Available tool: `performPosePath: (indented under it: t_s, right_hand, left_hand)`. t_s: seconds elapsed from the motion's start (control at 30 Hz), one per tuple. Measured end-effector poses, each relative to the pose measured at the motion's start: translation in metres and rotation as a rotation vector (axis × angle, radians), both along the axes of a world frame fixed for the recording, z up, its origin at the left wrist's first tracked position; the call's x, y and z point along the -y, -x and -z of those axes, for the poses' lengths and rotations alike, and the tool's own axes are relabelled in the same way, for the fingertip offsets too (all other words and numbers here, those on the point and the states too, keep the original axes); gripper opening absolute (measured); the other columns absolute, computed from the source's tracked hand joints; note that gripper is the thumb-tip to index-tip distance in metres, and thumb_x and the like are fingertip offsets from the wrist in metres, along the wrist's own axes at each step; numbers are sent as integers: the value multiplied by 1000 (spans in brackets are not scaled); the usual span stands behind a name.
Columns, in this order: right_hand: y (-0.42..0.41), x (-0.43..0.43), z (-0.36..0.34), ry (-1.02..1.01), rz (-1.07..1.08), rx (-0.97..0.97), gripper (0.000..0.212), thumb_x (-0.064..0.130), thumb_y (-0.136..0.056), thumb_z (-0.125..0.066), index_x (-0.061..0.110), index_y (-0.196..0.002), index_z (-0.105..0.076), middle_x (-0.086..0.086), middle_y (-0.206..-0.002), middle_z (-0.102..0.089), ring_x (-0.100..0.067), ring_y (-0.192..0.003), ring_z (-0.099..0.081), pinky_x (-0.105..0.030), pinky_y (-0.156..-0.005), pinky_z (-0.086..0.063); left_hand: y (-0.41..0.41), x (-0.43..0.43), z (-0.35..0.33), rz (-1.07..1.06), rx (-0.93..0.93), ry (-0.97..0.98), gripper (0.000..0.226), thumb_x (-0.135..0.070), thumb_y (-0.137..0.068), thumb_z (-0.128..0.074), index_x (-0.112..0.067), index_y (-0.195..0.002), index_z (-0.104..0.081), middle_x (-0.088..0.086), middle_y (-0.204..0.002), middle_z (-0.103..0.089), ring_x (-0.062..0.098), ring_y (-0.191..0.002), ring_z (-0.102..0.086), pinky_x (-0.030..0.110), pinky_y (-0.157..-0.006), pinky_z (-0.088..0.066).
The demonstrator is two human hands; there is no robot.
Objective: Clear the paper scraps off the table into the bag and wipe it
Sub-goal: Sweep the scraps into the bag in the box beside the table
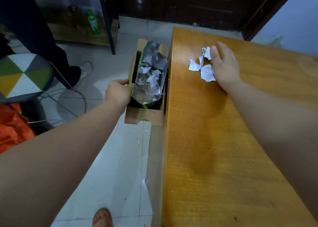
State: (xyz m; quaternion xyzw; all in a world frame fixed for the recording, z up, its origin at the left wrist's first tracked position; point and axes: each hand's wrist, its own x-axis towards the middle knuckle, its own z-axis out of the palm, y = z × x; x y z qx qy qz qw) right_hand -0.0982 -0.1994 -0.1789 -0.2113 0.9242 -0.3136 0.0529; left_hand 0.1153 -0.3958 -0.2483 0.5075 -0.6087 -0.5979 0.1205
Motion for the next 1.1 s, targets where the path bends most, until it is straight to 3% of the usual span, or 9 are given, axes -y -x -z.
performPosePath:
  t_s: [0.1, 0.27, 0.4, 0.6, 0.73, 0.83, 0.93, 1.03, 1.1]
  right_hand:
    - [-4, 7, 2, -69, -104, -36, 60, 62, -92, -26, 34, -145, -30, 2, -156, -22, -17, -145, -16, -48, -117, -11]
    - [-14, 17, 7, -250, -190, -99, 54, 60, -93, -25, 39, -142, -31, 7, -155, -25, -21, -145, -14, -48, -117, -6]
    - [-24, 21, 9, -272, -237, -115, 54, 60, -94, -27, 37, -142, -31, 6, -154, -28, -23, -145, -14, -42, -117, -6]
    - [-70, 57, 14, -281, -187, -146, 56, 58, -95, -21, 30, -143, -32, 3, -155, -26, -26, -145, -13, -44, -117, -6]
    - [-105, 82, 14, -208, -217, -168, 49, 49, -98, -26, 23, -137, -40, -4, -151, -33, -28, -142, -20, -45, -117, -15]
    - [-120, 90, 13, -41, -292, -155, 37, 35, -96, -36, 21, -128, -51, 0, -138, -49, -19, -131, -38, -43, -111, -30]
    - [-126, 87, 11, 69, -404, -137, 35, 27, -95, -40, 20, -127, -51, 1, -136, -49, -14, -124, -46, -39, -101, -42]
    - [-129, 85, 8, 57, -496, -197, 39, 24, -91, -44, 20, -130, -48, -4, -145, -40, -19, -129, -42, -36, -103, -39]
    - [-134, 85, 8, 2, -559, -282, 41, 26, -90, -47, 18, -129, -50, -9, -144, -40, -22, -126, -45, -40, -101, -41]
  left_hand:
    - [8, -4, -5, -14, 57, 49, 18, -38, -69, -66, -28, -82, -73, 4, -90, -73, 31, -88, -69, 44, -83, -58]
    - [15, -1, -10, 15, 91, 74, 34, -38, -66, -61, -25, -93, -76, 6, -80, -70, 37, -70, -63, 33, -64, -48]
    - [18, 3, 0, 12, 50, 31, 55, -50, -48, -61, -28, -97, -76, 6, -95, -75, 32, -92, -71, 52, -84, -57]
    - [18, 3, 7, -17, 24, -11, 46, -49, -49, -67, -29, -90, -77, 4, -89, -75, 31, -85, -72, 48, -82, -59]
    - [14, 0, 5, -31, 15, -8, 8, -41, -59, -72, -33, -63, -71, 5, -89, -74, 32, -87, -70, 43, -85, -58]
    - [10, -4, -1, -35, -13, -2, 12, -30, -72, -72, -29, -63, -65, 4, -88, -70, 32, -93, -67, 42, -88, -56]
    - [6, -7, 1, -50, -22, -25, 18, -28, -71, -71, -25, -54, -66, 5, -80, -67, 35, -96, -67, 45, -90, -55]
    - [5, -8, 4, -30, -36, -24, 7, -36, -64, -67, -36, -64, -75, 10, -82, -74, 34, -89, -70, 48, -85, -57]
    - [5, -6, 7, -1, -39, -16, 16, -40, -63, -66, -34, -73, -77, 11, -81, -75, 35, -84, -71, 50, -82, -58]
